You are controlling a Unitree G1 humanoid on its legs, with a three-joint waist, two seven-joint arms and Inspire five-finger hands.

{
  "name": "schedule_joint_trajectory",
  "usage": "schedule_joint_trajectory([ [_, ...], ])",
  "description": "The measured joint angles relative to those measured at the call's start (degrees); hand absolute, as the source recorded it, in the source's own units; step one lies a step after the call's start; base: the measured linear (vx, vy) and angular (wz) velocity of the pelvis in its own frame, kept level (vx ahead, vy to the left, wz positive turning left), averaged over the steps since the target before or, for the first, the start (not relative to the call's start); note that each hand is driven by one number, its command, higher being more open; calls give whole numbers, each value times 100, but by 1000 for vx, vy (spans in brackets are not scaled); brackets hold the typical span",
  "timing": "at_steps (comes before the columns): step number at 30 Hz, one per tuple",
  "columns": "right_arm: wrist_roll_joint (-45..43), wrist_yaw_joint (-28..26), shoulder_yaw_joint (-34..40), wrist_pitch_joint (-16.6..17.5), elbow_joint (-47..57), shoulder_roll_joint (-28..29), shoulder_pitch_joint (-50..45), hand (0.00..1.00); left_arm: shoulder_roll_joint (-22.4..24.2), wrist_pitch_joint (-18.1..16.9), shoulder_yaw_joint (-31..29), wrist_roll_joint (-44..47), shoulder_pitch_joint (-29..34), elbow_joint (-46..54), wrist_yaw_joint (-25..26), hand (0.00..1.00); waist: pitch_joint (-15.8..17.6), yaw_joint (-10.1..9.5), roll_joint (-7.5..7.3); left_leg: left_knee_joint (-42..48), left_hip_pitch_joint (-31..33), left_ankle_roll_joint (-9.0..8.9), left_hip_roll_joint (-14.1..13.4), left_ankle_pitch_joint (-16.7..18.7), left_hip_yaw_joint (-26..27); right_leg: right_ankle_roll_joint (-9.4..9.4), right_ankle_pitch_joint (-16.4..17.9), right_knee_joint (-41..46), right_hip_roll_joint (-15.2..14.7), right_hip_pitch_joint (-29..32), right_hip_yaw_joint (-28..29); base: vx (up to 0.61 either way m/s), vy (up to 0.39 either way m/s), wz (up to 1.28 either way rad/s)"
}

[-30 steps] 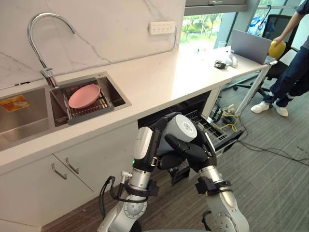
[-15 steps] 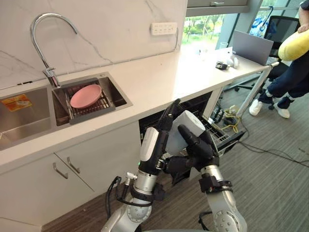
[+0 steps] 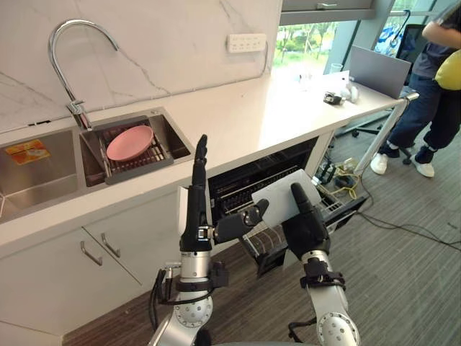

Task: Walk over to the sink, pick up the cup, carry it to the dishwasher, place the cup inside the dishwasher, then close the dishwasher door

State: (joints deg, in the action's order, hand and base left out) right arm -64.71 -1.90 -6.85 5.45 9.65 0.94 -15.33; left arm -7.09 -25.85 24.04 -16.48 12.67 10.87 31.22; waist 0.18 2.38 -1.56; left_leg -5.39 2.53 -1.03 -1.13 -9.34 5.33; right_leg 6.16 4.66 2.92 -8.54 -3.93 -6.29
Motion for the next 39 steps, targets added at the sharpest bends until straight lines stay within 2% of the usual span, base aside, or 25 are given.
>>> schedule_joint_trajectory([
  [3,-2,67,45,268,-6,26,-7,0,55,0,-13,176,25,-5,-42,100,1,-4,1,0,0,0,1,0,-10,0,0,-1,0,-8,-11,0,0,0],
  [7,937,374,333,410,-120,27,0,0,130,109,-88,508,106,-69,-164,100,2,-10,3,0,-3,0,2,-1,-24,0,1,-1,0,-19,-23,0,0,1],
  [9,1757,643,620,400,-350,-9,27,0,193,406,-314,836,179,-407,-337,100,5,-23,6,0,-6,-5,5,-9,-64,1,2,-2,1,-41,-55,0,0,7],
  [11,2166,788,769,368,-459,-50,57,0,209,633,-493,1063,250,-678,-423,100,14,-26,13,0,-6,-7,5,-12,-79,2,3,-2,4,-48,-69,-6,-5,6],
  [13,2977,1009,1095,232,-626,-196,162,0,297,1134,-964,1672,403,-1422,-568,100,43,-29,30,-1,1,-13,6,-17,-122,0,5,-12,6,-68,-111,-10,-10,9],
  [17,3955,1479,1488,136,-1056,-514,500,0,324,1521,-1507,1923,828,-2014,-643,100,170,-128,8,1,125,-26,10,-73,-318,-12,14,-29,27,-59,-317,-7,-21,25],
  [19,4370,1817,1668,2,-1693,-909,1092,0,225,1524,-1533,1861,895,-1992,-665,100,378,-352,14,2,265,-33,-5,-135,-447,-21,8,1,55,14,-441,-55,-16,34],
  [21,4486,1963,1675,-159,-2184,-1165,1622,0,120,1520,-1479,1786,846,-1966,-735,100,489,-463,24,3,383,-39,-18,-177,-522,-39,-6,9,83,88,-534,-66,-8,27],
  [23,4612,2157,1662,-325,-2838,-1476,2488,0,-41,1494,-1327,1688,630,-1960,-875,100,734,-642,19,7,574,-16,-38,-250,-689,-55,-30,15,117,195,-691,-50,-12,32],
  [28,4689,2261,1629,-442,-3739,-2023,3927,0,-118,1484,-1218,1471,205,-1946,-913,100,1208,-985,-1,33,879,-21,-46,-371,-854,-12,-95,34,157,388,-851,10,-29,19],
  [33,4688,2022,1281,-638,-4474,-2530,4840,0,-334,1432,-1263,1471,-33,-1925,-888,100,1650,-1121,-41,35,1019,-5,-27,-408,-951,-11,-48,82,144,493,-958,40,-34,10],
  [39,4697,1789,1012,-946,-5331,-2870,5587,0,-381,1401,-1455,1479,-310,-1928,-704,100,2194,-1250,-30,35,1209,-24,-42,-435,-990,-30,117,457,113,833,-974,-2,-2,1],
])
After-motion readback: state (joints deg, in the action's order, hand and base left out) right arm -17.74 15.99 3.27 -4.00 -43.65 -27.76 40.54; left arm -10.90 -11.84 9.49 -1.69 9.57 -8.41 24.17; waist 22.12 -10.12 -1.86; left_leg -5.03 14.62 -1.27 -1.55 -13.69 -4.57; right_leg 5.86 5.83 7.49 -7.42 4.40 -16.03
